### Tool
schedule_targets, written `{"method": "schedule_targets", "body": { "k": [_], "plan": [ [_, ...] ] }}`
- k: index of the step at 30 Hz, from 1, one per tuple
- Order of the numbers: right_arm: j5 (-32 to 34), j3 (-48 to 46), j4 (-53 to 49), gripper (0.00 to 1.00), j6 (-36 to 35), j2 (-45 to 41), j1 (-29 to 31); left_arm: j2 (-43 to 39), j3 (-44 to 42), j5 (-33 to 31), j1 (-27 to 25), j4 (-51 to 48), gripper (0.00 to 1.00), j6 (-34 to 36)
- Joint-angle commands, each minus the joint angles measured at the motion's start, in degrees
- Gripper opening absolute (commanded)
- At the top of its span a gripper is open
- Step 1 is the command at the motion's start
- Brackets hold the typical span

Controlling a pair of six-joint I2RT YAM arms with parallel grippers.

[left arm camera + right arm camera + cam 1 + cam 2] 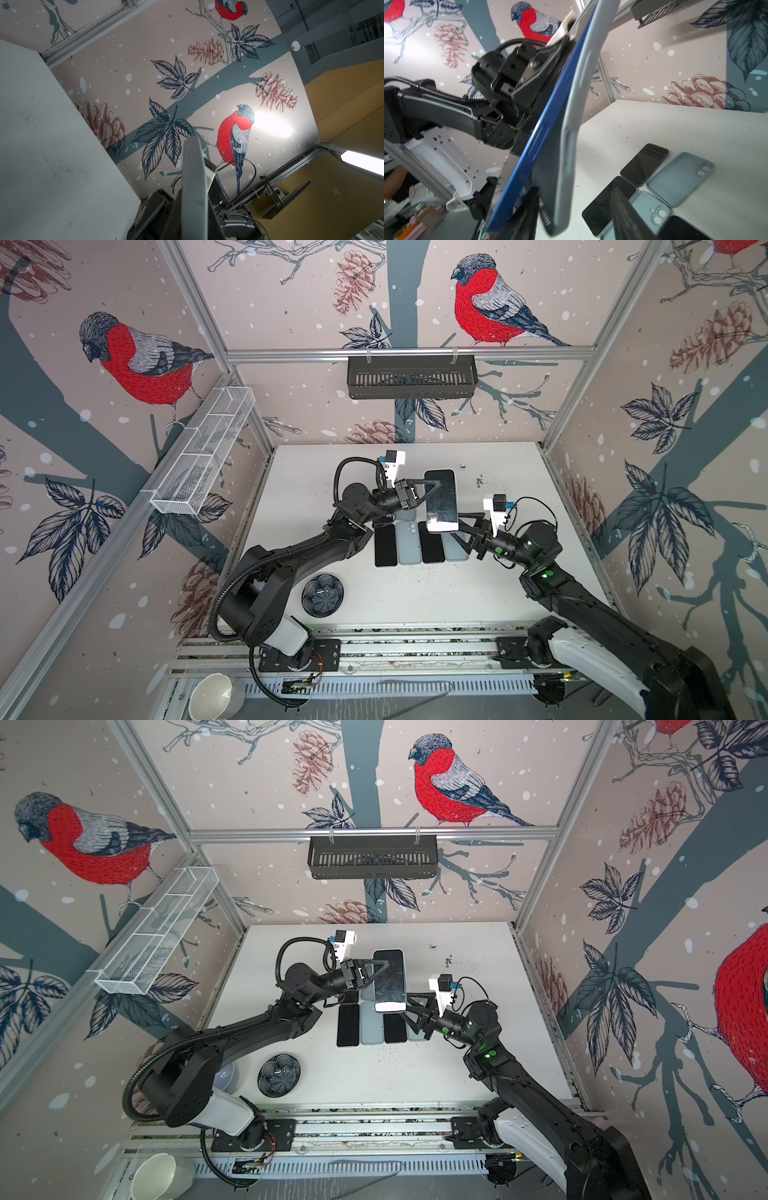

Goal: Take the phone out of the phone case

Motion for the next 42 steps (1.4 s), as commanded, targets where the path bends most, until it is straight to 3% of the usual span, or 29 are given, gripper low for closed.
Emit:
{"method": "schedule_targets", "body": {
  "k": [1, 5, 11, 15, 19, 20, 22, 26, 29, 30, 34, 37, 39, 42],
  "plan": [
    [-0.6, -0.4, 7.1, 0.44, 3.4, 0.2, -1.1, 1.1, -0.5, 3.2, -0.5, 3.2, 0.00, -0.6],
    [-3.4, -0.9, 10.9, 0.24, 7.2, 0.6, -2.0, 3.7, -0.3, 3.0, -0.7, 4.2, 0.00, -1.1],
    [-8.0, -1.0, 12.5, 0.03, 13.5, 2.3, -2.0, 10.2, 1.2, 0.2, -0.7, 8.6, 0.00, -3.9],
    [-7.5, -1.2, 7.9, 0.00, 14.6, 3.2, -3.7, 18.2, 4.5, -0.6, -0.6, 14.6, 0.01, -7.5],
    [-6.6, 0.5, 1.9, 0.00, 13.3, 4.4, -6.2, 25.7, 9.5, -1.1, -0.1, 18.1, 0.25, -9.8],
    [-6.2, 1.1, 0.3, 0.00, 12.8, 5.0, -6.8, 26.8, 10.5, -1.3, 0.1, 17.1, 0.40, -9.3],
    [-5.8, 2.3, -2.8, 0.00, 12.3, 7.0, -8.2, 28.3, 11.8, -1.7, 0.9, 14.1, 0.59, -7.3],
    [-6.1, 4.1, -5.7, 0.00, 12.1, 12.3, -11.5, 28.1, 12.6, -3.4, 3.8, 7.6, 0.77, -2.5],
    [-7.7, 5.0, -4.8, 0.00, 13.0, 17.2, -14.0, 25.8, 12.4, -5.0, 5.9, 1.5, 0.84, 2.5],
    [-8.5, 5.4, -3.9, 0.00, 13.6, 19.1, -14.8, 24.9, 12.2, -5.5, 6.5, 0.2, 0.98, 4.0],
    [-8.7, 7.9, -3.3, 0.00, 13.9, 25.0, -16.4, 21.8, 14.3, -5.8, 6.9, -11.2, 0.98, 14.0],
    [-9.1, 10.8, -4.6, 0.00, 13.9, 29.0, -16.8, 18.1, 18.8, -10.2, 4.7, -31.9, 0.98, 32.4],
    [-9.1, 12.7, -5.8, 0.00, 13.8, 31.5, -17.1, 15.5, 23.0, -20.2, 0.7, -48.6, 0.97, 48.4],
    [-10.0, 16.0, -8.9, 0.00, 13.6, 35.3, -17.9, 14.6, 26.2, -32.3, -4.4, -60.8, 0.89, 61.8]
  ]
}}
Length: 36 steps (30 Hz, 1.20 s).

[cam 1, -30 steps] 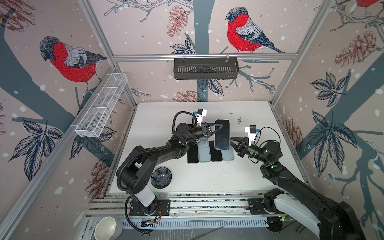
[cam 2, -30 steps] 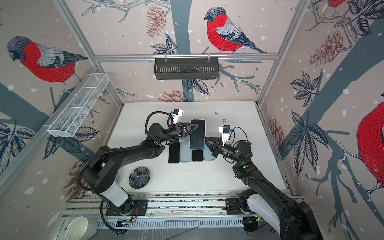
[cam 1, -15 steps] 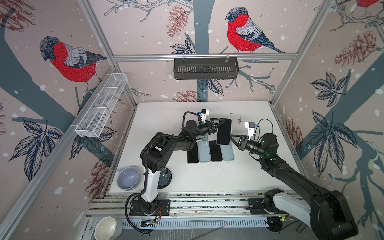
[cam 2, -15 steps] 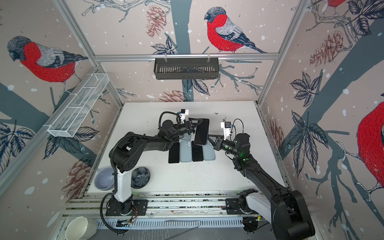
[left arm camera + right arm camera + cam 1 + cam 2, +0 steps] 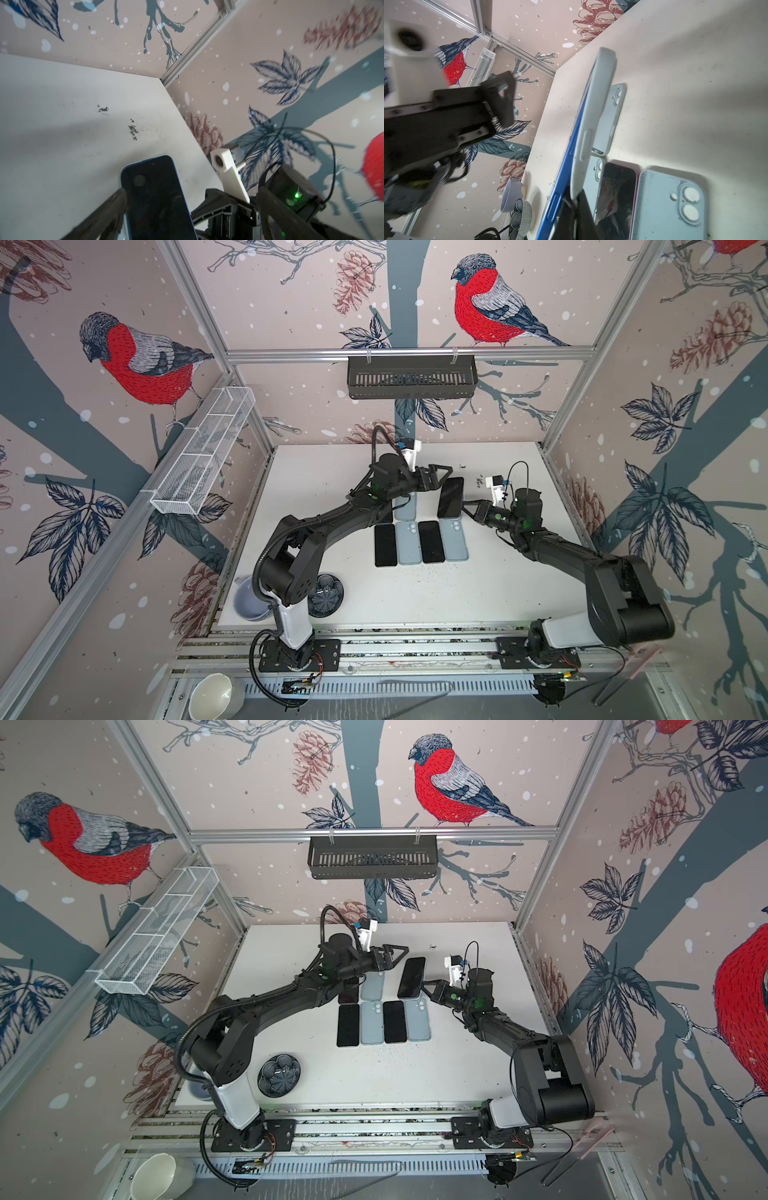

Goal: Take the phone out of the phone case

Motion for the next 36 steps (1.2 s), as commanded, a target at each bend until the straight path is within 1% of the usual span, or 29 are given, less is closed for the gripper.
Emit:
{"method": "schedule_targets", "body": {
  "k": [1, 4, 8, 10, 12, 15, 18, 21, 26, 34, 36],
  "plan": [
    [-2.5, 2.8, -0.3, 0.00, 0.2, 2.7, -0.6, -0.7, 1.6, -15.4, -3.6, -22.3, 0.84, 24.6],
    [-2.0, 5.1, -2.5, 0.00, -0.3, 4.8, -0.7, -0.2, 2.4, -18.3, -5.4, -25.9, 0.73, 29.3],
    [-2.6, 7.0, -2.7, 0.00, 0.5, 6.8, -0.6, 3.5, 7.3, -27.0, -9.0, -32.0, 0.72, 33.5],
    [-2.4, 7.4, -2.5, 0.00, 0.8, 7.2, -0.5, 5.0, 9.9, -28.4, -9.6, -34.6, 0.72, 33.1],
    [-2.5, 7.9, -2.9, 0.00, 0.6, 7.5, -0.2, 5.6, 10.7, -27.0, -9.7, -34.8, 0.72, 33.2],
    [-2.5, 8.2, -3.3, 0.00, 0.4, 8.0, -0.1, 5.6, 9.5, -25.1, -10.3, -32.1, 0.72, 34.6],
    [-2.9, 8.3, -2.8, 0.00, 0.7, 8.4, 0.1, 7.3, 10.4, -27.2, -10.6, -32.1, 0.72, 34.6],
    [-2.8, 8.5, -2.8, 0.00, 0.7, 8.7, 0.4, 8.8, 11.8, -26.9, -10.7, -33.3, 0.72, 34.4],
    [-3.1, 9.0, -2.8, 0.00, 0.7, 9.6, 0.4, 7.9, 10.5, -25.4, -10.9, -30.9, 0.72, 34.1],
    [-3.3, 9.3, -2.7, 0.00, 0.8, 10.8, 0.5, 5.2, 9.3, -24.6, -12.8, -28.4, 0.84, 33.4],
    [-3.4, 9.4, -2.8, 0.00, 0.7, 10.9, 0.5, 5.4, 9.1, -25.7, -12.9, -28.0, 0.84, 33.7]
  ]
}}
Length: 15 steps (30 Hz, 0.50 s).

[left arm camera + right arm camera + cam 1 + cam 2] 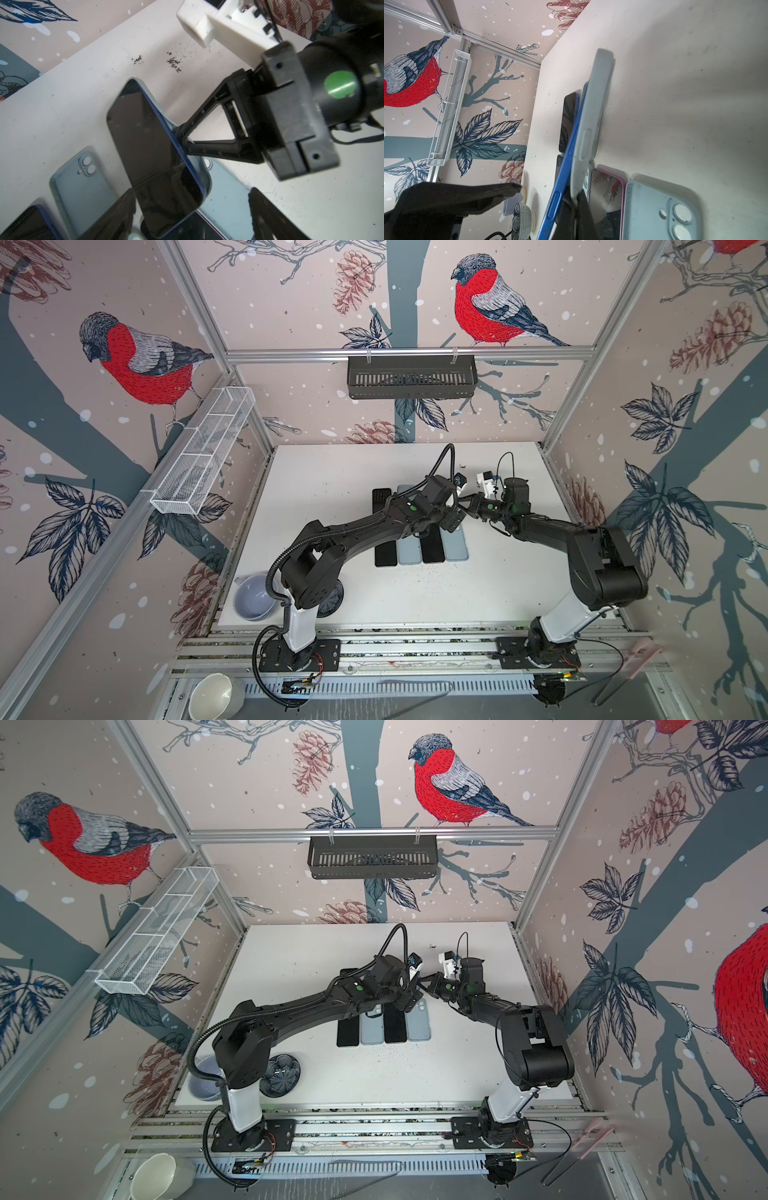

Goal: Take the phone out of the phone case

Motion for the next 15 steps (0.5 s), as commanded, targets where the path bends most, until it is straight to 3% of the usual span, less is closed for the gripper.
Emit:
{"method": "schedule_targets", "body": {
  "k": [1, 7, 15],
  "plan": [
    [-1.9, 0.7, 3.2, 0.00, 0.5, -0.1, 0.0, 0.1, 0.0, -2.0, -0.2, 1.8, 0.83, 0.4],
    [-2.1, 0.8, 3.0, 0.00, 0.4, -0.3, 0.0, 2.7, 1.5, -5.8, -0.2, -0.2, 0.78, 0.2],
    [-2.4, 0.2, 3.6, 0.00, 0.7, -0.7, 0.1, 4.6, 3.6, -16.8, -0.3, -2.0, 0.62, -1.0]
  ]
}}
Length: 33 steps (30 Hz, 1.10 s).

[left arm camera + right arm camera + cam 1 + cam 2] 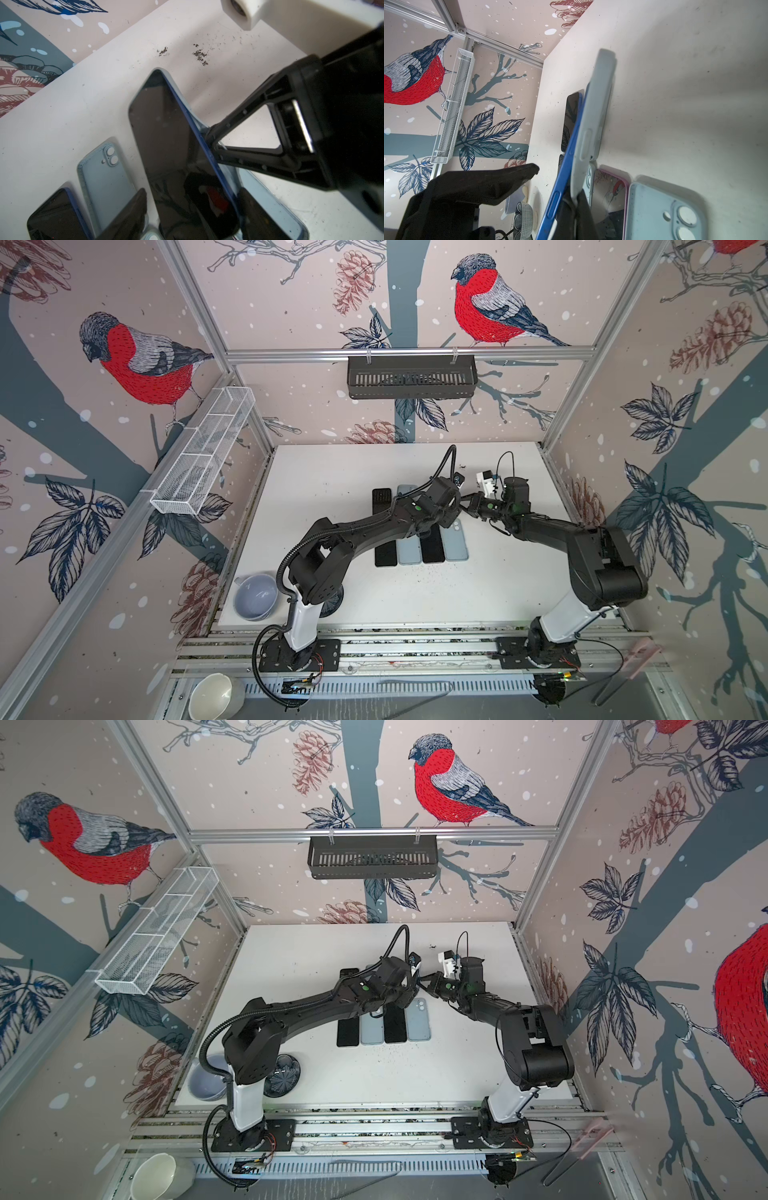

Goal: Take the phone out of the phone case

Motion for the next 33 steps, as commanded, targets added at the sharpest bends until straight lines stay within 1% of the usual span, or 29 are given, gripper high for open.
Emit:
{"method": "schedule_targets", "body": {
  "k": [1, 5, 7, 9, 12, 13, 14, 16, 18, 19, 23, 27, 30, 33],
  "plan": [
    [-1.7, -0.1, 3.4, 0.00, 0.7, -0.7, 0.1, 0.8, 1.1, -8.4, 0.0, -1.0, 0.59, -1.4],
    [-1.8, -0.3, 3.7, 0.00, 1.2, -0.9, 0.3, 1.6, 0.9, -10.4, -0.4, -0.1, 0.51, 0.1],
    [-1.8, -0.3, 3.9, 0.00, 1.4, -0.9, 0.5, 2.1, 1.1, -12.1, -0.7, -0.2, 0.44, 0.0],
    [-1.8, -0.2, 3.9, 0.00, 1.5, -0.9, 0.7, 2.4, 1.1, -11.6, -0.8, 0.3, 0.38, 0.2],
    [-1.8, 0.0, 3.5, 0.00, 1.5, -1.0, 0.7, 2.9, 1.9, -10.5, -1.3, 0.1, 0.21, 0.5],
    [-1.8, 0.2, 3.3, 0.00, 1.5, -1.0, 0.6, 3.0, 1.9, -10.5, -1.5, 0.2, 0.13, 0.7],
    [-1.8, 0.4, 3.0, 0.00, 1.4, -1.1, 0.6, 2.9, 1.9, -10.4, -1.6, 0.2, 0.06, 0.7],
    [-1.8, 0.7, 2.1, 0.00, 1.0, -1.2, 0.6, 2.4, 2.0, -10.3, -1.6, 0.3, 0.00, 0.8],
    [-1.5, 1.1, 0.5, 0.00, 0.2, -1.3, 0.2, 1.2, 2.2, -11.3, -1.7, 0.4, 0.00, 1.2],
    [-1.1, 1.3, -0.6, 0.00, -0.5, -1.3, -0.1, 0.4, 2.6, -13.0, -1.7, 0.4, 0.00, 1.5],
    [3.5, 3.7, -9.6, 0.00, -5.7, -0.4, -1.9, -3.8, 3.6, -20.2, -1.7, 1.0, 0.00, 3.6],
    [7.4, 6.5, -15.3, 0.00, -8.8, 1.4, -4.0, -6.5, 2.7, -24.4, -1.7, 2.3, 0.00, 5.2],
    [8.9, 9.2, -18.4, 0.00, -10.4, 3.2, -5.3, -5.6, 3.2, -26.6, -1.6, 1.5, 0.00, 5.6],
    [10.1, 12.0, -21.9, 0.00, -12.2, 5.0, -6.0, -1.4, 7.0, -27.6, -1.6, -2.1, 0.00, 5.2]
  ]
}}
